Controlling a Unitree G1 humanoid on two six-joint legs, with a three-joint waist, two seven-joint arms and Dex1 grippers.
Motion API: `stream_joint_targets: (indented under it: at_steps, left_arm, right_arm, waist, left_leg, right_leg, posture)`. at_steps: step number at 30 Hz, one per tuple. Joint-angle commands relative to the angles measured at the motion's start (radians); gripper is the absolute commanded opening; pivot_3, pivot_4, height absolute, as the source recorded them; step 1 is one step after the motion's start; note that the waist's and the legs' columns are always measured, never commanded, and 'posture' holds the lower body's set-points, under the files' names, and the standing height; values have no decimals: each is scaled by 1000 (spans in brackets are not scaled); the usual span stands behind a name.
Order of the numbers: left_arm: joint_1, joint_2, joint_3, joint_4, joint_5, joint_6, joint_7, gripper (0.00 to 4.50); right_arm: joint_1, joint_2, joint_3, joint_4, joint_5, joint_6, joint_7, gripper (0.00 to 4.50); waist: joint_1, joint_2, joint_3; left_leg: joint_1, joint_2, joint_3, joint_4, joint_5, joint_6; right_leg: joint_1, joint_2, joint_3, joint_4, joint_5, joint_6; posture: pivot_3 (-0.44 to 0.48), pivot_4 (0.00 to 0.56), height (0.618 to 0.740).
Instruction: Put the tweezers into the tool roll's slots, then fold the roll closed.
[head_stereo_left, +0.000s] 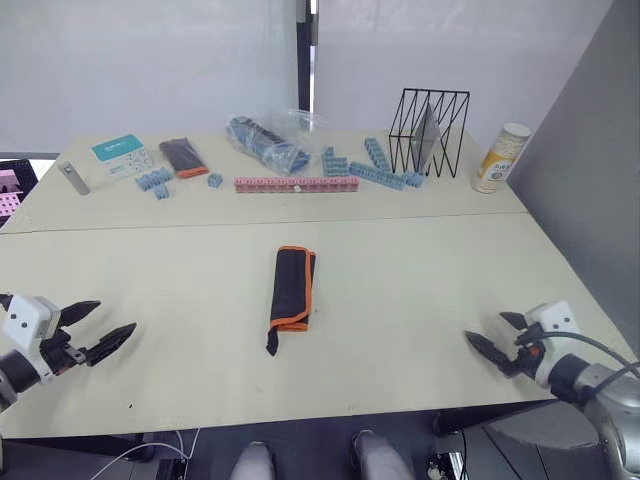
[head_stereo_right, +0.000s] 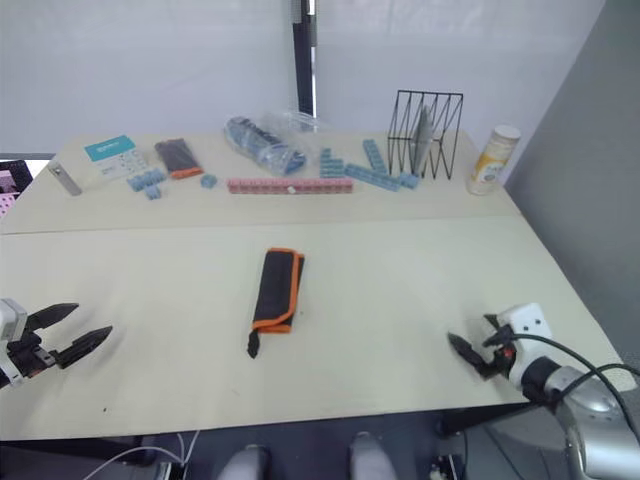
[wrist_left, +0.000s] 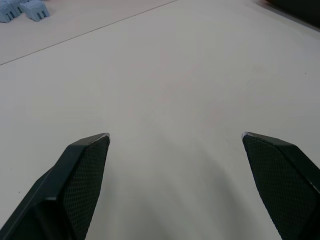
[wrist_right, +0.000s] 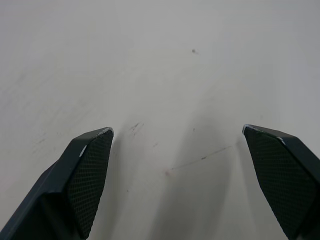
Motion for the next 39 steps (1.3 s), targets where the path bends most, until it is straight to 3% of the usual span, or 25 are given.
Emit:
stream_joint_targets:
  at_steps: [1,16,20,39]
  left_arm:
    - [6,14,36,-57,-39,49,22,4500]
    - [0,11,10,-111,-27,116,79,4500]
    - [-4,10,0,-118,-24,118,88,4500]
    - [-19,12,-20,-118,-14,126,99,4500]
  right_arm:
    - [-32,-13,-36,-38,36,-18,-19,4485]
    - [-19,-27,10,-40,34,-31,-6,4485]
    - [-24,-21,4,-33,42,-19,-25,4485]
    - [-3,-27,15,-35,37,-35,-15,4485]
  waist:
    - [-3,-1,0]
    - [-3,-2,0]
    - [-6,-2,1]
    - [2,-2,1]
  left_leg:
    - [0,0,0,0,0,0]
    - [0,-2,3,-2,-1,-2]
    - [3,-5,-12,0,-1,-1]
    - [4,-5,-9,1,-1,-2]
  right_leg:
    - [0,0,1,0,0,0]
    - [0,1,7,1,1,2]
    - [13,-3,-7,1,-1,3]
    - [12,-3,-5,1,-1,2]
  posture:
    - [0,150,721]
    - [0,150,719]
    - [0,150,717]
    - [0,150,717]
